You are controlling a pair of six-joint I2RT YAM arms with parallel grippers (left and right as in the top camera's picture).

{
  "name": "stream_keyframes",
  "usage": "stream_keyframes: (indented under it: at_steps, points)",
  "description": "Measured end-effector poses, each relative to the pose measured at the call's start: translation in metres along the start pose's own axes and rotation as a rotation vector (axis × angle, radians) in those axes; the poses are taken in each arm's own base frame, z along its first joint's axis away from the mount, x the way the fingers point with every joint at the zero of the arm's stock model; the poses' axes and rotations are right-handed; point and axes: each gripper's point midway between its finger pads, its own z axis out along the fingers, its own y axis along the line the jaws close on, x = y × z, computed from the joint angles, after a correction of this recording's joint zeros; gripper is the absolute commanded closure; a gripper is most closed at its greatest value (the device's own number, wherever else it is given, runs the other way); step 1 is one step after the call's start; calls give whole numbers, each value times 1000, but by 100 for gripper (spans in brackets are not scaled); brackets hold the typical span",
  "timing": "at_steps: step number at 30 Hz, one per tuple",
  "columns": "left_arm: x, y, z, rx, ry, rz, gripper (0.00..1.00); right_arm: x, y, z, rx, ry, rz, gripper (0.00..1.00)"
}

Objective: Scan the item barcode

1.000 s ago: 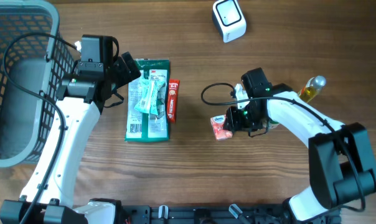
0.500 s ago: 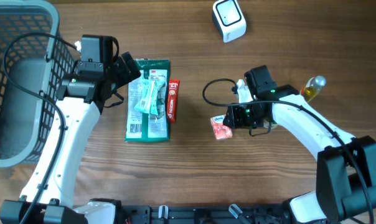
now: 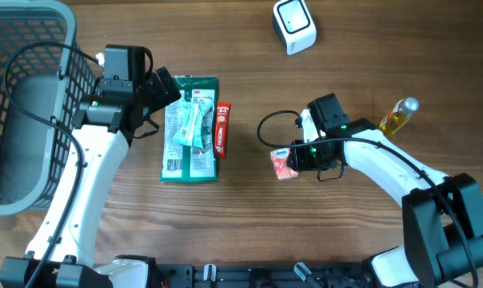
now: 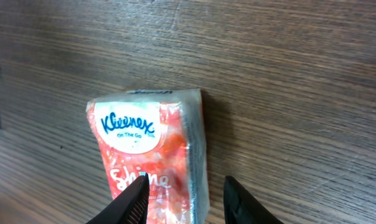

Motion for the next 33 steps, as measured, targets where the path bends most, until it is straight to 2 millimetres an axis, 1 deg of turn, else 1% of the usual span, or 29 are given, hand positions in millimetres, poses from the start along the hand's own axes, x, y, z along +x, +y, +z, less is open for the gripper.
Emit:
stream_keyframes:
  at_steps: [5, 12, 13, 16, 18, 20, 23, 25, 27, 29, 30, 32, 33]
  points:
    - [0, 0, 0, 0, 0, 0, 0, -1, -1, 0, 5, -5, 4, 62]
    - [0, 0, 0, 0, 0, 0, 0, -1, 0, 0, 2, -3, 13, 70]
    - [0, 0, 0, 0, 0, 0, 0, 0, -1, 1, 3, 0, 14, 69]
    - [0, 0, 0, 0, 0, 0, 0, 3, -5, 10, 15, 27, 26, 71]
    - [0, 0, 0, 0, 0, 0, 0, 4, -6, 13, 12, 36, 29, 85]
    - [0, 0, 0, 0, 0, 0, 0, 3, -4, 13, 3, 35, 29, 96]
    - [0, 0, 0, 0, 0, 0, 0, 3, 0, 12, -26, 40, 26, 96]
    - [0, 0, 0, 0, 0, 0, 0, 4, 5, 9, -80, 56, 25, 96]
    - [0, 0, 0, 0, 0, 0, 0, 3, 17, 0, -201, 75, 45, 96]
    - [0, 0, 0, 0, 0, 0, 0, -6, 32, -14, -355, 64, 48, 96]
    - [0, 0, 0, 0, 0, 0, 0, -10, 41, -26, -452, 51, 43, 96]
    - [0, 0, 0, 0, 0, 0, 0, -16, 61, -59, -660, 9, 10, 96]
    - [0, 0, 0, 0, 0, 0, 0, -18, 72, -80, -776, -18, -22, 96]
